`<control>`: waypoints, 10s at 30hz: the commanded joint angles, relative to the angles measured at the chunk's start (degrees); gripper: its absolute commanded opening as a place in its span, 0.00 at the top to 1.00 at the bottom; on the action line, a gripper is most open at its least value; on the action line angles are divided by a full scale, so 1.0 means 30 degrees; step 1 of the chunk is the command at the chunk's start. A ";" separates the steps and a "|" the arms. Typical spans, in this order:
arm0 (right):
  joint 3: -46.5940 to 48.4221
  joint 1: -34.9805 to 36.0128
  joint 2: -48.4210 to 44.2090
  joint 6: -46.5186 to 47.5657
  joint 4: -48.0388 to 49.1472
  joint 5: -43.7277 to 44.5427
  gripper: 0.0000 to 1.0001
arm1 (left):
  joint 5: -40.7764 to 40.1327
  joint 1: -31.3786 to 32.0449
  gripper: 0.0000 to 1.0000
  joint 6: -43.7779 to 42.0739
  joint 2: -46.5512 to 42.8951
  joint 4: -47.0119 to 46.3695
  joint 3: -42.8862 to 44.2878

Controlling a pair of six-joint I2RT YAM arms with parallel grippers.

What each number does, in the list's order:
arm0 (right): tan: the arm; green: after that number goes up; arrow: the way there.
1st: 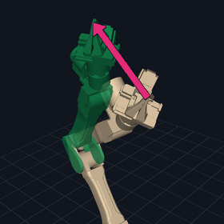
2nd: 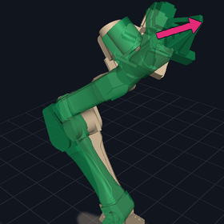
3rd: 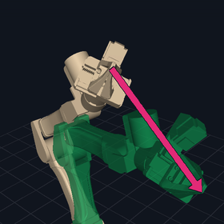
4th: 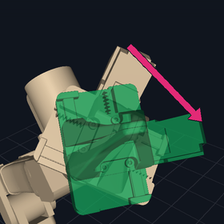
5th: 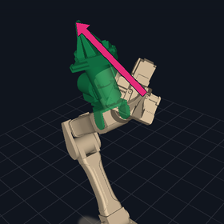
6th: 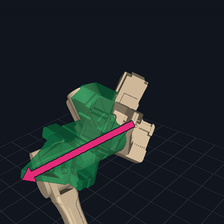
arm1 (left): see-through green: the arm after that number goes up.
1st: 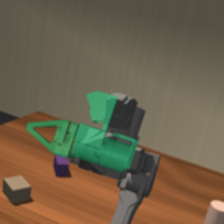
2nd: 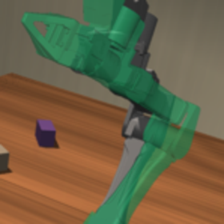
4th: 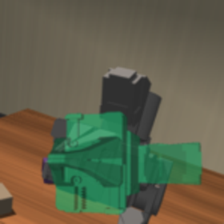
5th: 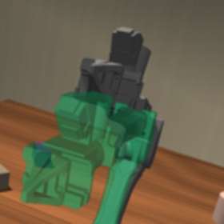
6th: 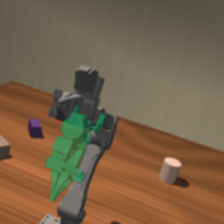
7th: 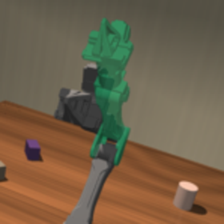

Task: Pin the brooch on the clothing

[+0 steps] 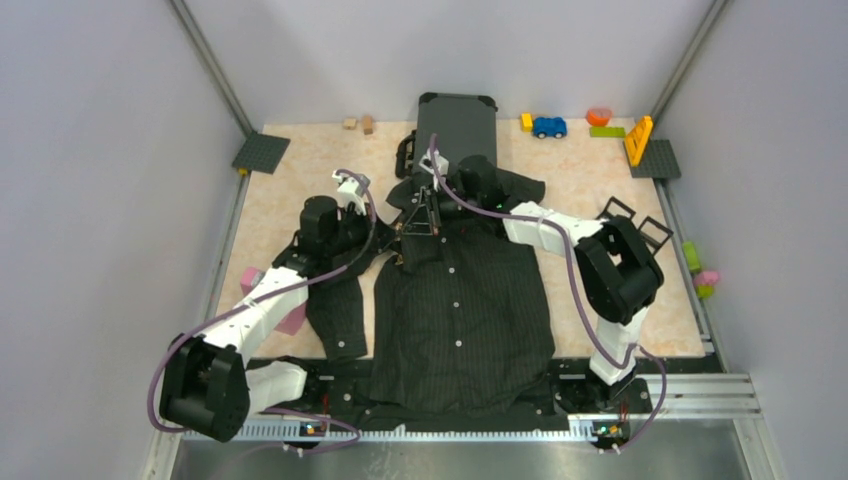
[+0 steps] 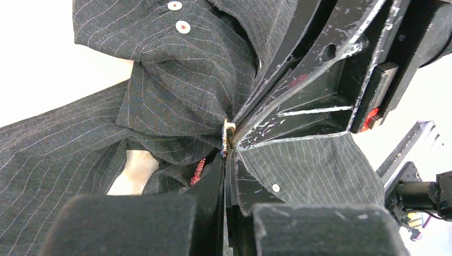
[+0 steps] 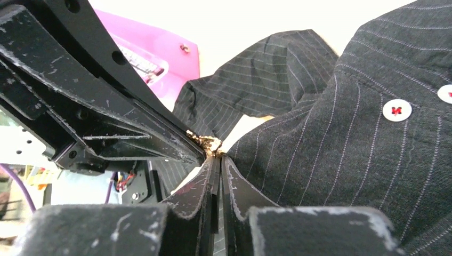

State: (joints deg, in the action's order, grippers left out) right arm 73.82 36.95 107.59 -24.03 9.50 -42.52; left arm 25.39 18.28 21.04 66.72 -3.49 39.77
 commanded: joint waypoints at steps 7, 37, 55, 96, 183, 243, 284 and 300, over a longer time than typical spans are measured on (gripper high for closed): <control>-0.1010 -0.0510 -0.2620 0.1084 0.2000 0.2211 0.80 | 0.0012 0.0160 1.00 0.1207 0.0299 0.0459 0.1131; -0.5432 -0.0539 -1.3370 0.3249 -0.6565 1.5013 0.60 | -0.7032 -0.2308 0.07 0.3969 0.0215 0.5078 0.1586; -0.6400 -0.1448 -1.3235 0.2720 -0.8472 1.6872 0.52 | -0.6595 -0.3155 0.05 0.4131 0.9077 0.4129 0.5579; -0.2295 -0.9654 -0.0963 0.0072 -0.5338 1.4678 1.00 | -0.6239 -0.7125 1.00 0.5118 0.7748 0.1309 0.3619; 0.7205 -0.2449 0.0092 0.3085 -0.8303 1.7673 1.00 | -0.2174 -0.1583 1.00 0.3959 0.9578 -0.1607 1.0807; 0.2432 0.0563 -0.2564 0.1205 -0.7474 1.9020 0.49 | -0.3520 -0.5228 0.28 0.2699 1.0598 0.0036 0.5384; 0.4396 -0.0297 -0.0070 0.0902 -0.9092 2.0313 0.67 | -0.7328 -0.6475 0.43 0.3885 1.0215 0.2861 0.4479; 0.2626 -0.1013 -0.3748 0.2212 -0.9091 1.7006 0.41 | -0.5364 -0.6182 0.06 0.2009 0.6897 0.2755 0.6301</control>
State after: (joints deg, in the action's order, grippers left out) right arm 83.85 36.21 101.91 -18.48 -18.65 11.70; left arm 8.21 -0.54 29.45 92.55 5.30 55.33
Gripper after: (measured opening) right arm 0.582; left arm 0.932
